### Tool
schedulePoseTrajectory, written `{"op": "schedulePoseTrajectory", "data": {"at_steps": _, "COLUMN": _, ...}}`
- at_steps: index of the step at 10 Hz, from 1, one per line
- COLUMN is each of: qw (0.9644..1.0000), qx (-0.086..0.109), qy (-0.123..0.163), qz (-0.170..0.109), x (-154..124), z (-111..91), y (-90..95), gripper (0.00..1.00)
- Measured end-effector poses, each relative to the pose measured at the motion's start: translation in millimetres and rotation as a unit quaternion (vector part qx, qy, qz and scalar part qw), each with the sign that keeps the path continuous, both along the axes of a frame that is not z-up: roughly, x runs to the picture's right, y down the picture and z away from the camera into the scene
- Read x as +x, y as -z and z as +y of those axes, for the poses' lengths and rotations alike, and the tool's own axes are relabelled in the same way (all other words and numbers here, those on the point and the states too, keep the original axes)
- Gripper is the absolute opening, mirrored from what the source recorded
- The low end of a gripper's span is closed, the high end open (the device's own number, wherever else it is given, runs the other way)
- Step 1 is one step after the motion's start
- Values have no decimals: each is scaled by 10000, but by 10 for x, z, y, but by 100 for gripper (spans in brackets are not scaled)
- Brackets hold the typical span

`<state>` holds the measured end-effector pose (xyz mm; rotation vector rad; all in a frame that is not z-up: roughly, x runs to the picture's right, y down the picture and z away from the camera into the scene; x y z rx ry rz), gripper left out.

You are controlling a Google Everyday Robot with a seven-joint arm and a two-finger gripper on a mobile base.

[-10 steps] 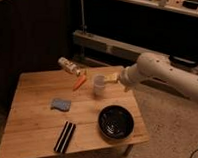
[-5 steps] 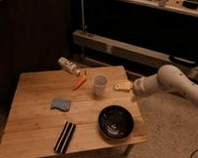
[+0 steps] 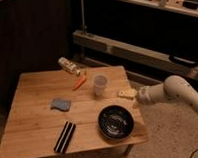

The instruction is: Pick up the ceramic bowl

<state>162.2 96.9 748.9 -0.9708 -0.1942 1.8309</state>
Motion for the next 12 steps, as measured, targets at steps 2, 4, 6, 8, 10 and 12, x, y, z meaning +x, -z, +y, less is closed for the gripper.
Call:
{"op": "schedulePoseTrajectory", "data": {"at_steps": 2, "qw": 9999, "qx": -42, "qy": 92, "qz": 14, "x": 29, "z": 92, "y": 21, "gripper": 80}}
{"op": "schedulePoseTrajectory", "data": {"at_steps": 4, "qw": 9998, "qx": -96, "qy": 94, "qz": 166, "x": 121, "z": 152, "y": 12, "gripper": 80}}
{"op": "schedulePoseTrajectory", "data": {"at_steps": 6, "qw": 9995, "qx": -125, "qy": 127, "qz": 257, "x": 147, "z": 198, "y": -16, "gripper": 80}}
{"op": "schedulePoseTrajectory", "data": {"at_steps": 8, "qw": 9993, "qx": -189, "qy": 145, "qz": 287, "x": 119, "z": 254, "y": -75, "gripper": 80}}
{"op": "schedulePoseTrajectory", "data": {"at_steps": 10, "qw": 9990, "qx": -287, "qy": 116, "qz": 319, "x": 129, "z": 338, "y": -133, "gripper": 80}}
{"op": "schedulePoseTrajectory", "data": {"at_steps": 12, "qw": 9990, "qx": -345, "qy": 77, "qz": 277, "x": 86, "z": 403, "y": -198, "gripper": 80}}
